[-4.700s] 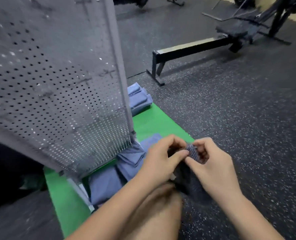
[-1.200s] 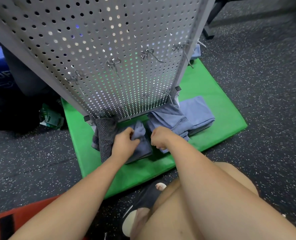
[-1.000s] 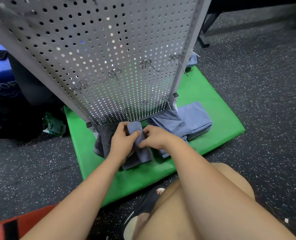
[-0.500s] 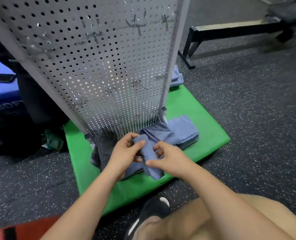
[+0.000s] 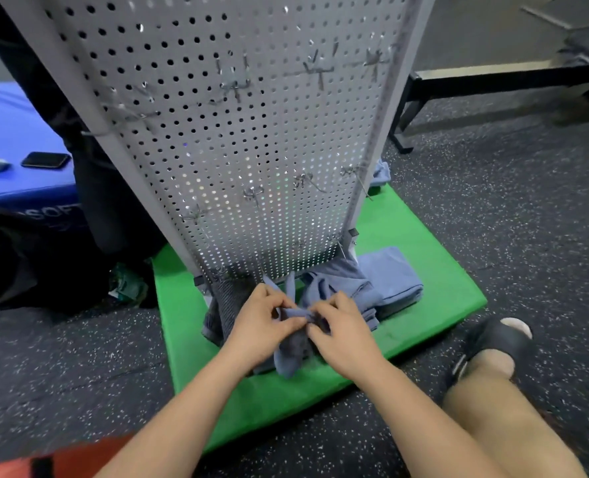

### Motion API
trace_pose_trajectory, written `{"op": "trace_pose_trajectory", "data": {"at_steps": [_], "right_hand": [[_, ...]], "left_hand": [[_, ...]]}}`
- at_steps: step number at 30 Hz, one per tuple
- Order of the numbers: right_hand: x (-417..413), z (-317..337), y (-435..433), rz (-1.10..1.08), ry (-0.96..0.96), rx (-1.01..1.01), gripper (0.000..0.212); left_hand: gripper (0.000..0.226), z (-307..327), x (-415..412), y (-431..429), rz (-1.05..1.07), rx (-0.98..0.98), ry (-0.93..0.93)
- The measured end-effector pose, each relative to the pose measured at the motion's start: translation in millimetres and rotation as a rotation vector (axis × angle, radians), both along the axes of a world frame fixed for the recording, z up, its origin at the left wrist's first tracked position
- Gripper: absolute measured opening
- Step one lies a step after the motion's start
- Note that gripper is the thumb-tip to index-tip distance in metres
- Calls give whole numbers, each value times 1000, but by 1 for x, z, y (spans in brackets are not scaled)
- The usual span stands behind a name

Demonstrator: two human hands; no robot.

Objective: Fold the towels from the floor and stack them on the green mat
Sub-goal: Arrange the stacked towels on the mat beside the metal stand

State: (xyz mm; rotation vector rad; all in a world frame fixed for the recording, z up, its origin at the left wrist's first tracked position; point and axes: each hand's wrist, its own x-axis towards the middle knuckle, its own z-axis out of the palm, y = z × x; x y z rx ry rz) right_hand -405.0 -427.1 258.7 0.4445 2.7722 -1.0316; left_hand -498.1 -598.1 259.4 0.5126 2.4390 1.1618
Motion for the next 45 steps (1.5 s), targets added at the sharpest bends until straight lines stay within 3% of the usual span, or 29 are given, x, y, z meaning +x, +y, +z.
{"op": "trace_pose_trajectory", "data": {"at_steps": [2,6,11,16,21,26,30,32,36,40,45], "right_hand": [[-1,-16,-1,27,-30,13,14],[-22,-33,-4,70,29,135,13],[-55,-27,-13,56,123,205,19],[-84,-25,-23,-8,218,361,14],[-108,-31,-30,-40,190,416,13],[-118,-45,-33,-128,135,55,19],[-114,-50,-43,-142,93,-221,43],[-111,-52,-50,-132,42,-316,39],[-101,-55,-55,-30,-32,-363,46],[-95,-56,-44,17,-28,-309,70],[-85,-62,-30,16,-26,-392,65]], "left_hand": [[25,-11,-5,-6,-21,-110,43],[36,-26,-19,-21,1,-255,121],[26,-29,-37,-32,-47,-218,243],[14,-32,-50,-29,175,-217,188],[8,-33,-64,-16,279,-249,204],[6,-44,-80,-1,317,-288,270],[12,-60,-85,9,312,-353,254],[14,-63,-85,14,321,-361,252],[25,-61,-82,15,393,-362,283],[11,-66,-81,12,338,-377,356],[8,-68,-81,11,333,-279,310]]}}
